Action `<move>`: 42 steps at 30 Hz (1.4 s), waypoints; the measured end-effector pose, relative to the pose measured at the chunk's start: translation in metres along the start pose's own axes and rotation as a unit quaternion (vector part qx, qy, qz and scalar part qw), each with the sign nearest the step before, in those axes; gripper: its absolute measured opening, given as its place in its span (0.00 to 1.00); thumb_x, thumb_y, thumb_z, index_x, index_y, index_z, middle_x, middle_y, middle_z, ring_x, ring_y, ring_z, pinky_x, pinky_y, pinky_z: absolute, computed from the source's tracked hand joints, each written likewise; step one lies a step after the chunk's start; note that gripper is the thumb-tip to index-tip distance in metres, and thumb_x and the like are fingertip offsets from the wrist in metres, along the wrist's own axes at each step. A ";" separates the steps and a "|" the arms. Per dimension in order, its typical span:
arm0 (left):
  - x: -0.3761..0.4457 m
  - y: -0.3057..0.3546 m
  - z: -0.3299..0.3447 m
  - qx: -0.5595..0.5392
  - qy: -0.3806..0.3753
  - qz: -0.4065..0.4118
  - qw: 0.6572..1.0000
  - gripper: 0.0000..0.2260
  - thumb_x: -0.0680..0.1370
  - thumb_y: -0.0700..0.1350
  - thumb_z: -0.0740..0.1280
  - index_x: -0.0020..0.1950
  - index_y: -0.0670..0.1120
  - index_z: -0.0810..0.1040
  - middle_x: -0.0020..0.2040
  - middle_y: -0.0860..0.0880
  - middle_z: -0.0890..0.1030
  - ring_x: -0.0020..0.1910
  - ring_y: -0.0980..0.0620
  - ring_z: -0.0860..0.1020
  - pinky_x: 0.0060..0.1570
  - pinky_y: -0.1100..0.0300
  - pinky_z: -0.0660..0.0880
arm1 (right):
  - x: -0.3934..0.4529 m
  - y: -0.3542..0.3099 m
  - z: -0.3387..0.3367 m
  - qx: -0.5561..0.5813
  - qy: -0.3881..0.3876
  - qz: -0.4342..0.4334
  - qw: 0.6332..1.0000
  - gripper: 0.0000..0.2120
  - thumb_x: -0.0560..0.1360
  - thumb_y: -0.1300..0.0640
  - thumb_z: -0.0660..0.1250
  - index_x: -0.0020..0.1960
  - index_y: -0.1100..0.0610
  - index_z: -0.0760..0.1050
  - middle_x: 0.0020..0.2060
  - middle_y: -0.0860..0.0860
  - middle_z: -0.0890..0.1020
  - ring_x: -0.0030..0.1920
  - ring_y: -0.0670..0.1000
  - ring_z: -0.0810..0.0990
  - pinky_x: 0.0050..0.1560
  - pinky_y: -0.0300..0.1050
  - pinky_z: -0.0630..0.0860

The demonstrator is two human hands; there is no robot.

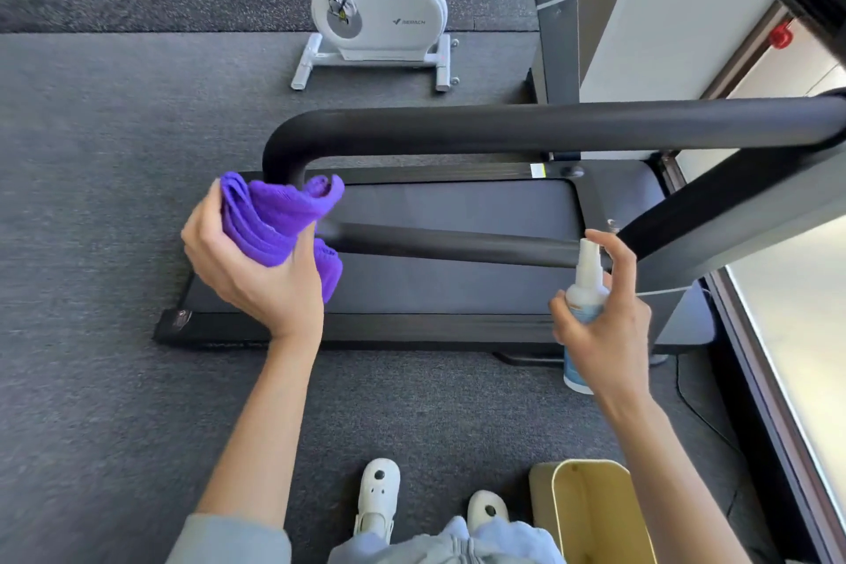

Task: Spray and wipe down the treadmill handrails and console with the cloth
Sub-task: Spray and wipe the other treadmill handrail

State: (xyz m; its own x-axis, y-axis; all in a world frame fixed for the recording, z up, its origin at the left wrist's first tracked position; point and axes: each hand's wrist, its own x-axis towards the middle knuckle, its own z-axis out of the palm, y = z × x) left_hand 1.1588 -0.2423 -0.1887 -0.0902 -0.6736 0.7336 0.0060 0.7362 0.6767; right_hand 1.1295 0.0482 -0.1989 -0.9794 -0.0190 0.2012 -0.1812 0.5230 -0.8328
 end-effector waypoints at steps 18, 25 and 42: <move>-0.006 -0.050 -0.009 0.089 -0.238 -0.137 0.957 0.36 0.68 0.60 0.74 0.73 0.56 0.65 0.65 0.52 0.72 0.63 0.52 0.74 0.59 0.52 0.71 | 0.011 -0.025 0.032 0.020 -0.039 -0.051 0.998 0.34 0.71 0.69 0.69 0.67 0.40 0.64 0.33 0.49 0.73 0.29 0.55 0.73 0.33 0.52 0.76; 0.056 -0.024 0.020 0.056 -0.224 0.035 0.972 0.35 0.65 0.61 0.75 0.68 0.49 0.73 0.59 0.47 0.75 0.57 0.49 0.75 0.56 0.58 0.70 | 0.004 -0.027 0.037 0.021 -0.021 -0.044 0.999 0.33 0.72 0.70 0.69 0.67 0.42 0.65 0.37 0.46 0.74 0.29 0.57 0.73 0.33 0.55 0.77; -0.032 -0.027 -0.027 0.093 -0.358 -0.069 0.926 0.30 0.63 0.68 0.71 0.57 0.53 0.70 0.52 0.56 0.75 0.51 0.51 0.77 0.44 0.58 0.68 | -0.009 -0.029 0.027 0.002 0.023 -0.034 0.999 0.33 0.73 0.67 0.69 0.69 0.42 0.63 0.35 0.44 0.74 0.30 0.50 0.73 0.32 0.48 0.75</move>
State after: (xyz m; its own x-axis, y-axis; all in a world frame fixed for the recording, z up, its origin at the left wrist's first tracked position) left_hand 1.1888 -0.2418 -0.2288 -0.7153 -0.5953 0.3660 -0.2210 0.6896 0.6897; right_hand 1.1413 0.0101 -0.1910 -0.9596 -0.0154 0.2811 -0.2480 0.5183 -0.8184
